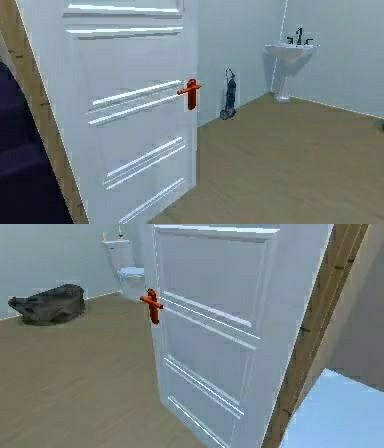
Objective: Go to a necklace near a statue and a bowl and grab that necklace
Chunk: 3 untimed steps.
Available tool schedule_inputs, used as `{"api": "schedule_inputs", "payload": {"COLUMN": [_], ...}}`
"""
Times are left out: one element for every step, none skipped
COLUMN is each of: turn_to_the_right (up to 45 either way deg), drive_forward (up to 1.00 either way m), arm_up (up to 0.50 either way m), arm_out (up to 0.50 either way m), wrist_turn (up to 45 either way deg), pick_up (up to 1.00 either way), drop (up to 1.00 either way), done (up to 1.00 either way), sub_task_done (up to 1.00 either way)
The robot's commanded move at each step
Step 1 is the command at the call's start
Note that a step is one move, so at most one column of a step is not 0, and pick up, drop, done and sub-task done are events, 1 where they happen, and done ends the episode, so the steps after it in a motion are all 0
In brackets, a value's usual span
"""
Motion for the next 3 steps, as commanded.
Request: {"api": "schedule_inputs", "payload": {"turn_to_the_right": [-45.0, -9.0, 0.0], "drive_forward": [0.0, 0.0, 0.45], "arm_up": [0.0, 0.0, 0.0], "arm_out": [0.0, 0.0, 0.0], "wrist_turn": [0.0, 0.0, 0.0], "pick_up": [0.0, 0.0, 0.0], "drop": [0.0, 0.0, 0.0], "done": [0.0, 0.0, 0.0], "sub_task_done": [0.0, 0.0, 0.0]}}
